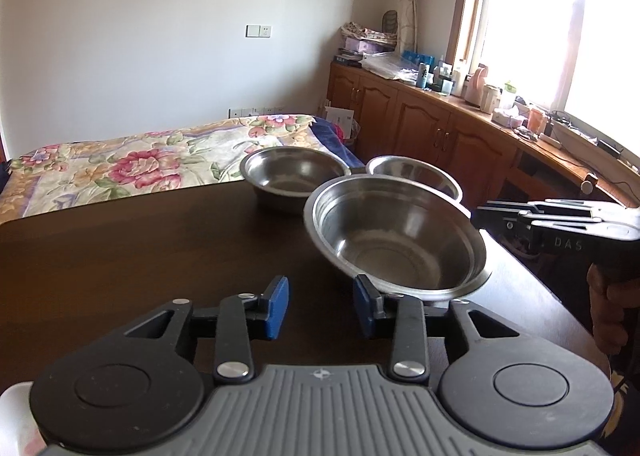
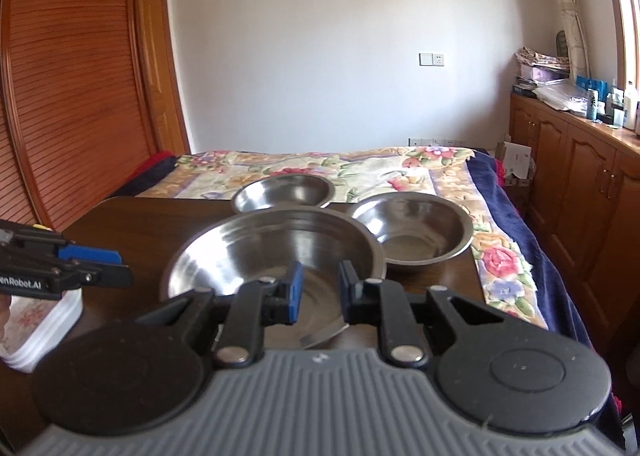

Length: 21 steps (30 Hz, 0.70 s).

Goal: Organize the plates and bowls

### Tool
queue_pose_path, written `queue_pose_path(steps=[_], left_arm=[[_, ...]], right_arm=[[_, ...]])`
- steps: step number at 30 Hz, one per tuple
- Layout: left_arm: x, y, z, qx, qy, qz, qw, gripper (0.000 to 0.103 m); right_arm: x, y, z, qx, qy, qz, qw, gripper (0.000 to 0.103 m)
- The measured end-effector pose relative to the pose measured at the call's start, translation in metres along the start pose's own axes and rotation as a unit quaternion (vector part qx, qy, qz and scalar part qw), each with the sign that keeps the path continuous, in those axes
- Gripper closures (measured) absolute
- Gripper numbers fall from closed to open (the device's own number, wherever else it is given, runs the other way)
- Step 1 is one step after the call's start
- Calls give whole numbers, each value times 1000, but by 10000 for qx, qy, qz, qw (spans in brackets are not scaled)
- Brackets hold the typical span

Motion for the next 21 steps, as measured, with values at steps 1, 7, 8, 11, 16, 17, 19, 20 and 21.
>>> queue_pose_path(steps=[1,7,8,11,16,17,19,20,21], left_arm=[[-2,2,2,-10,-3,-4,10000,60],[-13,13,16,-107,22,14,9999,44],[-14,15,18,-113,27,20,9999,41],[-18,20,25,-160,52,47,9998,30],[-20,28,35,-143,-6,-78,9999,24],[-21,29,37,-132,1,-87,9999,24],[-22,28,42,-100,5,-68,9999,24],[-23,28,44,-76,5,-56,10000,25],[-23,26,47,-47,16,-43,10000,27]], right_arm=[[-2,0,1,-3,-14,12,10000,80],[-15,-3,6,-11,-111,34,9999,55],[-17,-3,7,-5,-122,42,9999,54],[-22,-3,9,11,-162,87,9998,50],[-27,-6,15,75,-201,146,9997,50],[-27,-7,16,90,-197,165,9996,50],[-27,-8,19,127,-165,214,9996,50],[-27,-9,20,144,-148,235,9995,50],[-28,-10,22,165,-130,254,9995,50]])
Point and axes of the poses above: each gripper's, at about its wrist camera, not at the fingertips, and z roughly the way its jaws point, x to its left, y to its top, the point moved 9 cm from there along z, roughly the way its jaws point, and after that the axes turned 11 degrees about y, right-handed, at the moved point
